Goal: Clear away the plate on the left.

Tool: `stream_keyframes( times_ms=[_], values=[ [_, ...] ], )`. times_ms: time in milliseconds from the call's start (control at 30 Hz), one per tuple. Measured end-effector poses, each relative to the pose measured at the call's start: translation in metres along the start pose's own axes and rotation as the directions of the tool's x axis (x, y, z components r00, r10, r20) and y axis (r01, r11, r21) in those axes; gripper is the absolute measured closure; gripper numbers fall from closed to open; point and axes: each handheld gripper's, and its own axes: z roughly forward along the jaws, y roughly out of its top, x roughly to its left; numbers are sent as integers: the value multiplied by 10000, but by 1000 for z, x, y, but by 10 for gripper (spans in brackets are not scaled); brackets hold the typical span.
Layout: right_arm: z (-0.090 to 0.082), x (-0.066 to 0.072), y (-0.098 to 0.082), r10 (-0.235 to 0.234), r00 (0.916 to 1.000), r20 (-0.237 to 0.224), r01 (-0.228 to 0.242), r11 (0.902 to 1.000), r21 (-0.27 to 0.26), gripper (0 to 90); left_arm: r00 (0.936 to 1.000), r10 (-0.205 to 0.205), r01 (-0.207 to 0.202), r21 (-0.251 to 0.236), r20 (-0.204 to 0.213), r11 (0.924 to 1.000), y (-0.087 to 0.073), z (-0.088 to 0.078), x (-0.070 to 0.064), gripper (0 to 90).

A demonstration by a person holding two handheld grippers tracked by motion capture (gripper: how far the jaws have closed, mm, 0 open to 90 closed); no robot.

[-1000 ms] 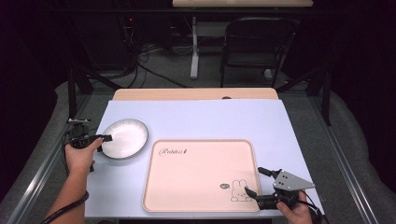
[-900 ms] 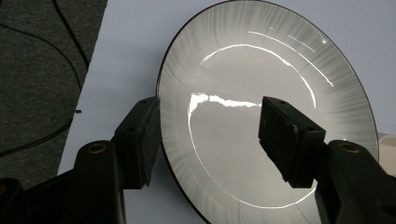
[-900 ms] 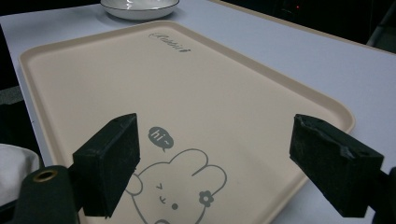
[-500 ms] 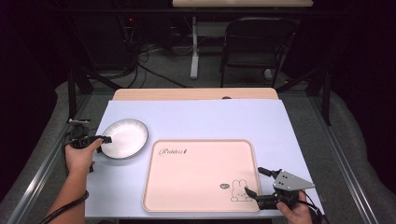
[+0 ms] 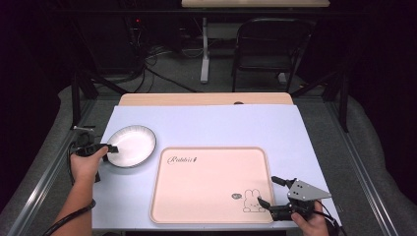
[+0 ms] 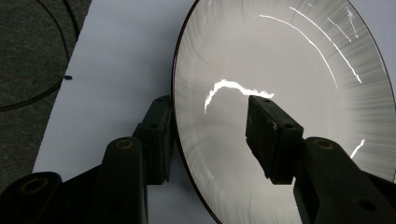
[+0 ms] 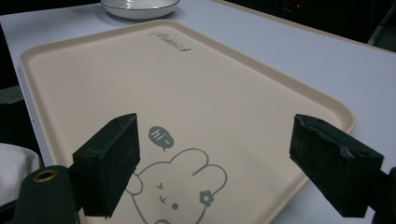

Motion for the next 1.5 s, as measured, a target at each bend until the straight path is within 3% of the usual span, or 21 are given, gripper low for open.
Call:
stream_keyframes(
  times_ms=[433,633,800,1133,1500],
  values=[
    [0,0,0,17,10000,-9,-17,10000,7,152,9975,-660,650,387,255,9971,7,4,6,602],
    [1,0,0,17,10000,-36,-16,10000,43,153,9939,-1087,1072,622,198,9923,11,8,9,657],
    [1,0,0,13,10000,-38,-13,10000,44,152,9938,-1097,1083,708,158,9916,11,8,11,714],
    [1,0,0,-12,10000,-39,12,10000,44,153,9849,-1601,1550,777,651,9849,12,8,19,756],
    [1,0,0,-16,10000,-33,16,10000,46,152,9777,-1911,1846,770,877,9798,11,5,22,801]
  ],
)
